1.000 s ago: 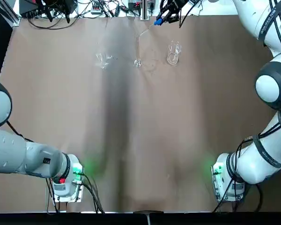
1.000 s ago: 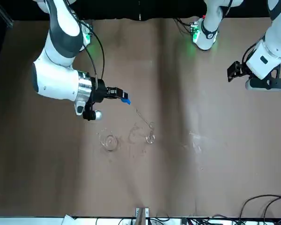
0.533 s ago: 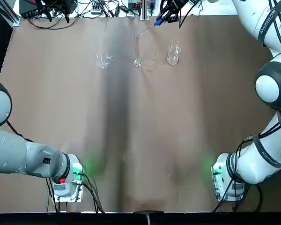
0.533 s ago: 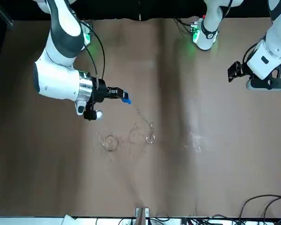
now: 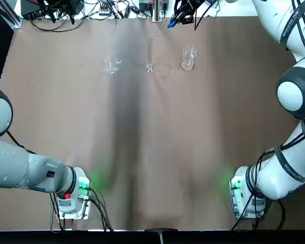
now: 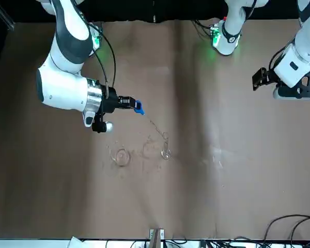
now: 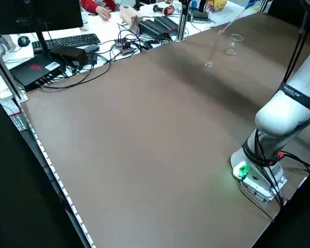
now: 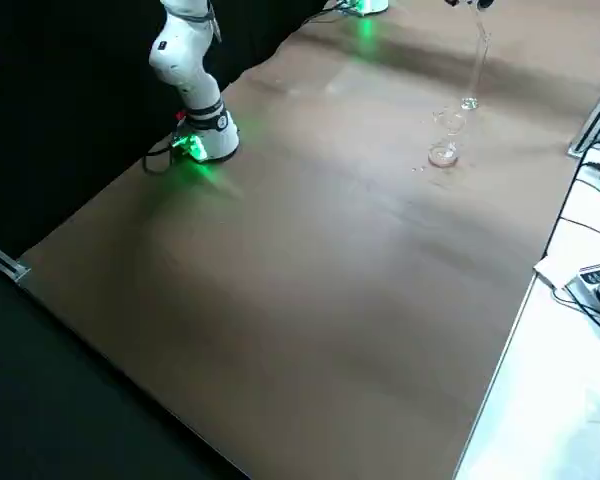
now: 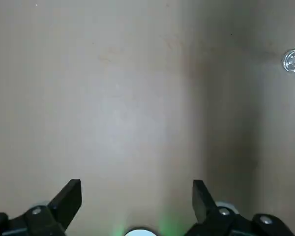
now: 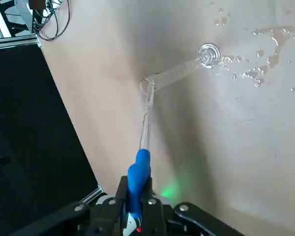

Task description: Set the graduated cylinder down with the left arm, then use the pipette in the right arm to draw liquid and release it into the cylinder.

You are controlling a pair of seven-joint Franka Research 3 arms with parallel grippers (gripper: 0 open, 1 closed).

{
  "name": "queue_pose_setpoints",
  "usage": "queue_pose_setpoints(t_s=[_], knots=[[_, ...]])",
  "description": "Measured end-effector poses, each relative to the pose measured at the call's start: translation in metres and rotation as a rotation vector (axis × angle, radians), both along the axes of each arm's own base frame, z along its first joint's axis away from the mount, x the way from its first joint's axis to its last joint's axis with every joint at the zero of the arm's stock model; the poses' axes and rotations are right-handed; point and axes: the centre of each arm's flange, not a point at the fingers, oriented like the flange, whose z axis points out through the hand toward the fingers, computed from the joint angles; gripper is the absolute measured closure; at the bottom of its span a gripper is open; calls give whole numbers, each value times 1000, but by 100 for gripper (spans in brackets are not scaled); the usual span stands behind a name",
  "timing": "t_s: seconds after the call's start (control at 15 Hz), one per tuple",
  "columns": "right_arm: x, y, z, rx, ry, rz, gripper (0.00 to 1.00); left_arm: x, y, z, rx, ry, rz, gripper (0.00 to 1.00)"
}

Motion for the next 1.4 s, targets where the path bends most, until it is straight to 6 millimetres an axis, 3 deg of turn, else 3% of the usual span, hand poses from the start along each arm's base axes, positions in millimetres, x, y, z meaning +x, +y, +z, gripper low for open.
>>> queue_pose_setpoints(t_s=[1.27, 1.4], knots=[[-2, 6, 4, -2, 18, -17, 89, 0, 1, 0, 0, -1, 2, 0], [-1, 6, 7, -1, 16, -34, 93, 0, 1, 0, 0, -1, 3, 0]])
